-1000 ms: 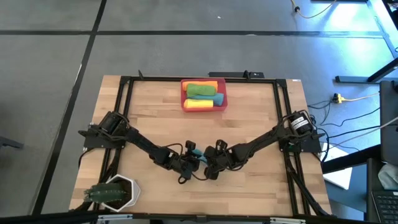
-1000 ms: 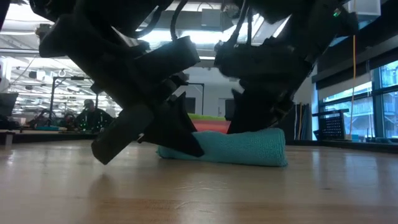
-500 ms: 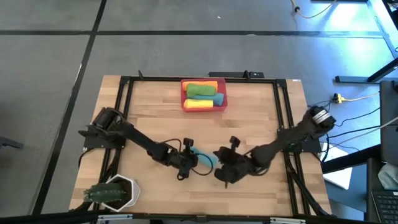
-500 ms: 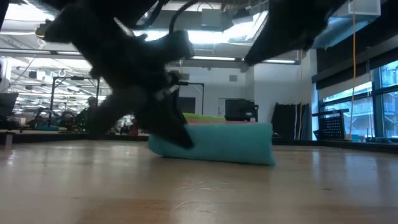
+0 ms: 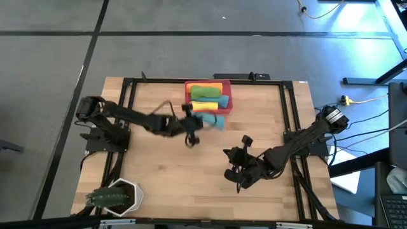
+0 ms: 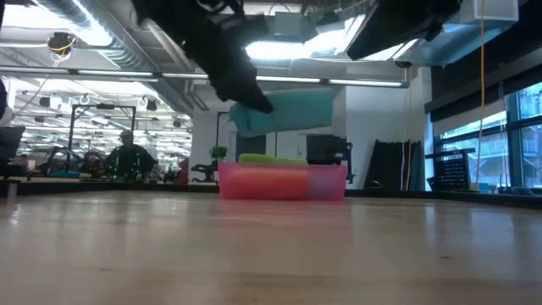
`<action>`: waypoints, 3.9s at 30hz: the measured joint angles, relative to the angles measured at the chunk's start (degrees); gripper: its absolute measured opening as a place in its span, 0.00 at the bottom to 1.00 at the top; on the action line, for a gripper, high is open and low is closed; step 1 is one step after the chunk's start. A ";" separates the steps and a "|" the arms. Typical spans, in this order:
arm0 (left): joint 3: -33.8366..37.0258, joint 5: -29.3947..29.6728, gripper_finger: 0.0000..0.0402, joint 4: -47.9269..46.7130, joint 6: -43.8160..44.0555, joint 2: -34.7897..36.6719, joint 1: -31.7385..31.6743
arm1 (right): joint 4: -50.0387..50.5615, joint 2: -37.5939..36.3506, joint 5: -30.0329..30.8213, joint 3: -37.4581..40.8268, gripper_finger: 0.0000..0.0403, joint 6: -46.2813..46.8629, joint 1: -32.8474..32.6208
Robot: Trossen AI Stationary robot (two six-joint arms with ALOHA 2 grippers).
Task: Roll microfiber towels into tight, uniform cylinder then place into a basket
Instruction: Put the blue microfiber cloth into the red bin, then return to Home Position
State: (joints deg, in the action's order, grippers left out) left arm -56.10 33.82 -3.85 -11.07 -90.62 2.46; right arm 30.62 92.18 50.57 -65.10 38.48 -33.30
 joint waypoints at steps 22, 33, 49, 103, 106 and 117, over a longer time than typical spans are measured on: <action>0.09 -18.94 0.01 7.35 -11.57 -5.72 -25.19 | 2.09 4.06 -1.65 -0.02 0.02 -1.46 3.27; 0.09 -19.01 0.04 7.40 -8.39 -12.12 -25.18 | 1.83 4.15 -2.19 -0.02 0.02 -1.48 3.52; 0.02 -22.11 0.38 4.55 -5.53 -8.45 -23.95 | 1.76 4.15 -3.63 -0.02 0.04 -1.44 3.52; 23.15 -32.87 0.27 -18.51 9.64 86.14 -4.66 | -40.29 -41.24 -35.61 30.88 0.05 -41.72 25.65; 23.17 -32.87 0.27 -20.66 10.54 89.94 -4.66 | -46.21 -45.29 -37.84 38.09 0.05 -41.28 27.91; 32.08 -32.83 0.27 -12.71 11.45 90.44 -4.66 | -57.78 -52.63 -41.30 51.74 0.02 -38.97 34.32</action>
State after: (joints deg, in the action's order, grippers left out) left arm -24.01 0.98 -16.57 0.38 -0.19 -2.20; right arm -27.16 39.55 9.26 -13.36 -0.49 1.02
